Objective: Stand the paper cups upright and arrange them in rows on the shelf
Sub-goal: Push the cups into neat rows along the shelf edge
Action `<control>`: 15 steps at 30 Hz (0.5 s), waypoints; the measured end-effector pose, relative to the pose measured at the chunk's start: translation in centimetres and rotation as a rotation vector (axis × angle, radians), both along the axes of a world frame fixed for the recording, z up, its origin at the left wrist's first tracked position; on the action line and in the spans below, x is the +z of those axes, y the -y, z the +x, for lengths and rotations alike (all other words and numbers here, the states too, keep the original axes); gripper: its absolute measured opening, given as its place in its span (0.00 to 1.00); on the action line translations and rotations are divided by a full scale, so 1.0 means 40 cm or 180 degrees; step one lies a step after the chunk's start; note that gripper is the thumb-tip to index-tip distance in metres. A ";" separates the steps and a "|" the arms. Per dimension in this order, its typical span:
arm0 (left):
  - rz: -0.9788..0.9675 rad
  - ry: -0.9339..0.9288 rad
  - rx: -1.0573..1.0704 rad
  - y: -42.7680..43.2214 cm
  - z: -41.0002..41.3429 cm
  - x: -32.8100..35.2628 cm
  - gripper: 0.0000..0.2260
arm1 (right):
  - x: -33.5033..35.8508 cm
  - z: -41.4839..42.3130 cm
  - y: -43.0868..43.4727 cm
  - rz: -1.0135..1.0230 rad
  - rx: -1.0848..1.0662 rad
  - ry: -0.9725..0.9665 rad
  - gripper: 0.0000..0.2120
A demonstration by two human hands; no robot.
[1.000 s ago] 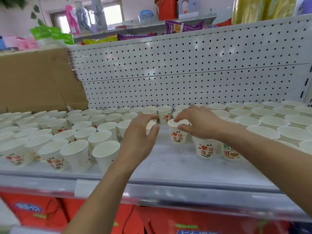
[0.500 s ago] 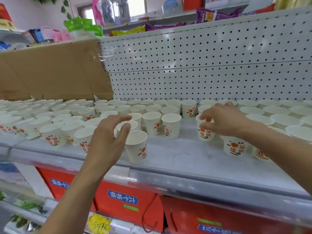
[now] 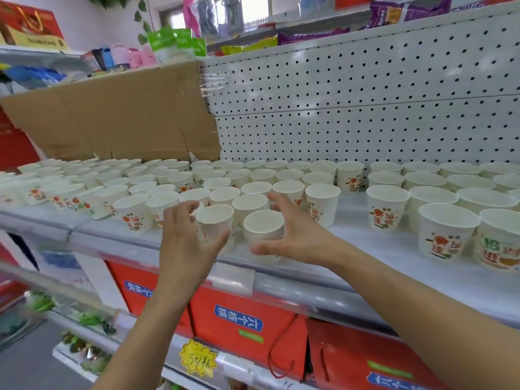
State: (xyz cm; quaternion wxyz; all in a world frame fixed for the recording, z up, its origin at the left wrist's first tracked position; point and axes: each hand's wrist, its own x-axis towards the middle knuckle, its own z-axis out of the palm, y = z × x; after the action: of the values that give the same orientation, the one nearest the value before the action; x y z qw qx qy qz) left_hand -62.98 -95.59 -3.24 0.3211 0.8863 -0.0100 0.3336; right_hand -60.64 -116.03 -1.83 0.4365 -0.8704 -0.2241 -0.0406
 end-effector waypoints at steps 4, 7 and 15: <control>-0.0485 -0.0043 0.0030 0.025 0.023 -0.040 0.39 | -0.026 0.010 -0.034 0.0346 -0.0173 0.0129 0.44; -0.0629 -0.0004 0.0084 0.044 0.057 -0.049 0.43 | -0.033 0.009 -0.044 0.0424 -0.0306 0.0203 0.39; -0.0659 0.0064 0.0360 0.063 0.088 -0.042 0.40 | -0.030 -0.063 0.050 0.0273 -0.1063 0.0771 0.37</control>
State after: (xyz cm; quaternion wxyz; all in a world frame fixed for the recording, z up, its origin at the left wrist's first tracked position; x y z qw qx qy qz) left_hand -59.46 -98.10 -4.93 0.3914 0.8442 0.0713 0.3592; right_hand -63.15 -118.03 -3.03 0.4302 -0.8648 -0.1256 -0.2263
